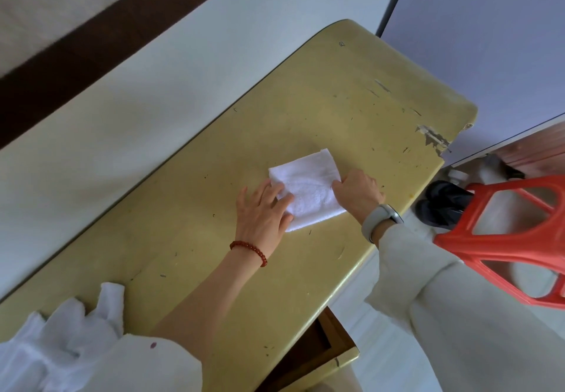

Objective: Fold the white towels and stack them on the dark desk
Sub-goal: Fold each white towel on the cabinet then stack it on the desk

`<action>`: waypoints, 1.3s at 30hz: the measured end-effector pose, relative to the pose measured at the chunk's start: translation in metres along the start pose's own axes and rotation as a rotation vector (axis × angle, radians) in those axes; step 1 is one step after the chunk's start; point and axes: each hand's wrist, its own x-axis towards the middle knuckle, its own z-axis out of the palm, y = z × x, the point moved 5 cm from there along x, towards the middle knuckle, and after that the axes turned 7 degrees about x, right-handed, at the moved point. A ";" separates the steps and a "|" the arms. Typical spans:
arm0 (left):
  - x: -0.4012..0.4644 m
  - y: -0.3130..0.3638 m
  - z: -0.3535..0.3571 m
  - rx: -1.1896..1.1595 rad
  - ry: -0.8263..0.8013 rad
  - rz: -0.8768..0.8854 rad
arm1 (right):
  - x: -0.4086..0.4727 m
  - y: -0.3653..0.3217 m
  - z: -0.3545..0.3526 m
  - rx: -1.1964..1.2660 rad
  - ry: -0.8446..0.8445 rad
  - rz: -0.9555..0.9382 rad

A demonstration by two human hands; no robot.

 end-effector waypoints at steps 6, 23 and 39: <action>0.000 0.000 0.000 -0.022 0.005 -0.032 | -0.005 -0.010 0.002 -0.028 0.015 -0.065; 0.002 -0.041 -0.042 -0.934 -0.147 -0.425 | -0.079 -0.087 -0.050 0.038 -0.241 -0.674; -0.178 -0.037 -0.179 -1.375 0.127 -0.895 | -0.210 -0.071 0.020 0.751 -1.080 -0.372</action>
